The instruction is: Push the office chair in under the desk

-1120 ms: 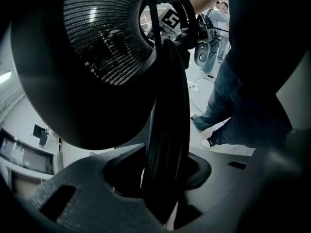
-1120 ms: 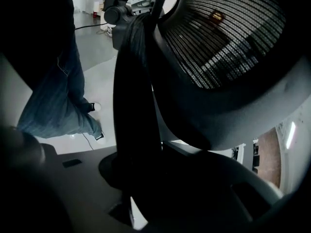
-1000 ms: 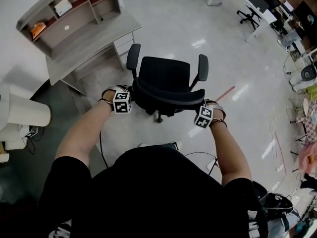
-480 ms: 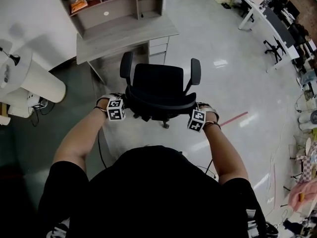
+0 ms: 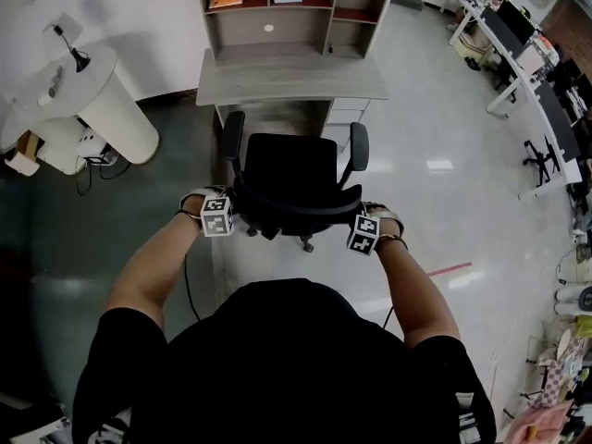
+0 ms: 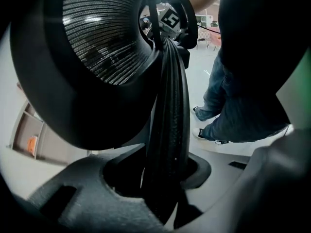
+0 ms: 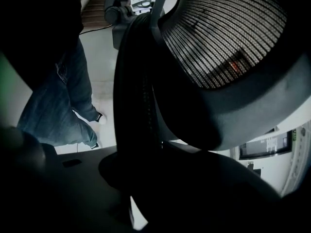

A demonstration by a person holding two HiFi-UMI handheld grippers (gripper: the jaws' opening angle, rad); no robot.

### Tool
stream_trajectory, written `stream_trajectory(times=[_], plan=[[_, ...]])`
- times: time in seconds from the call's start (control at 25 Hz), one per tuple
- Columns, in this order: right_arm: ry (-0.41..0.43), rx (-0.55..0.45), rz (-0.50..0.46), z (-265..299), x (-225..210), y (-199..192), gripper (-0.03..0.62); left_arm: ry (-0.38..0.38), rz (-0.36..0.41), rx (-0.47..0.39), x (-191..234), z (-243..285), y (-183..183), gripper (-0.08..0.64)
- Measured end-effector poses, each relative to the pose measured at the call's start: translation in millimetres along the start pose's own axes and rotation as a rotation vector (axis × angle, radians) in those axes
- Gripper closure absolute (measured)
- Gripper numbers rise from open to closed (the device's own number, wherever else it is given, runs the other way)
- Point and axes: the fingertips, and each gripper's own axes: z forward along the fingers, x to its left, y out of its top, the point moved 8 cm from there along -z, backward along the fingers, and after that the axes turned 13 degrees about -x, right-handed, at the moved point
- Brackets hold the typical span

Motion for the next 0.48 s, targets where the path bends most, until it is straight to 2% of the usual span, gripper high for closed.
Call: stream_trajectory(times=[0.2,0.48], plan=[[0.029,-0.025,-0.056,15.0,-9.4,26.8,0.465,0.021,-0.064,0.014,-11.7,-17.0,-24.7,0.411],[0.040,-0.041,-0.086,17.4,-19.7,31.0,0.466,0.049,-0.096,0.022,-10.5,-23.3,-25.0,0.407]])
